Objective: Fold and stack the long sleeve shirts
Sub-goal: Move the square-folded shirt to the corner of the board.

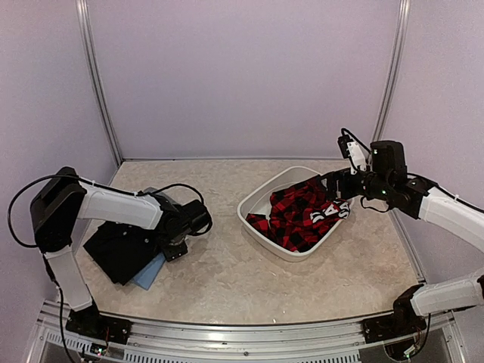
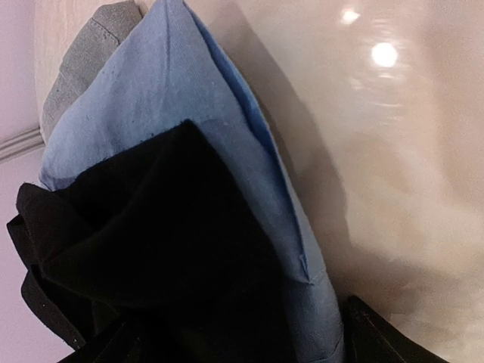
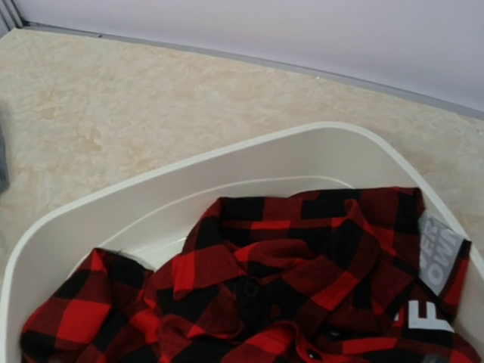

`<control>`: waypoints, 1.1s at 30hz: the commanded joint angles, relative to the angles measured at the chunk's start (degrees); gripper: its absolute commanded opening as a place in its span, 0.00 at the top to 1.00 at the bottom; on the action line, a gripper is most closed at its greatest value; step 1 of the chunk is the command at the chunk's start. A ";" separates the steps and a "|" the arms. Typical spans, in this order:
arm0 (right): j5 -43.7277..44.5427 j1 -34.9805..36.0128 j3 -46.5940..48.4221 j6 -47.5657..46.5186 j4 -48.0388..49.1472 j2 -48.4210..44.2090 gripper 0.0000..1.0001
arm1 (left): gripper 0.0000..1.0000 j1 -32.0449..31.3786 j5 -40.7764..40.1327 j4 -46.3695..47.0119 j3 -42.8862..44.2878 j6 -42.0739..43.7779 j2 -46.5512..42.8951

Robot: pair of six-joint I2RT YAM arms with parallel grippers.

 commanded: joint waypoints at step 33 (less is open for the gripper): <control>1.90 3.40 14.52 -1.26 -20.20 20.88 0.06 | 0.01 9.97 6.82 18.69 17.31 -9.24 -9.44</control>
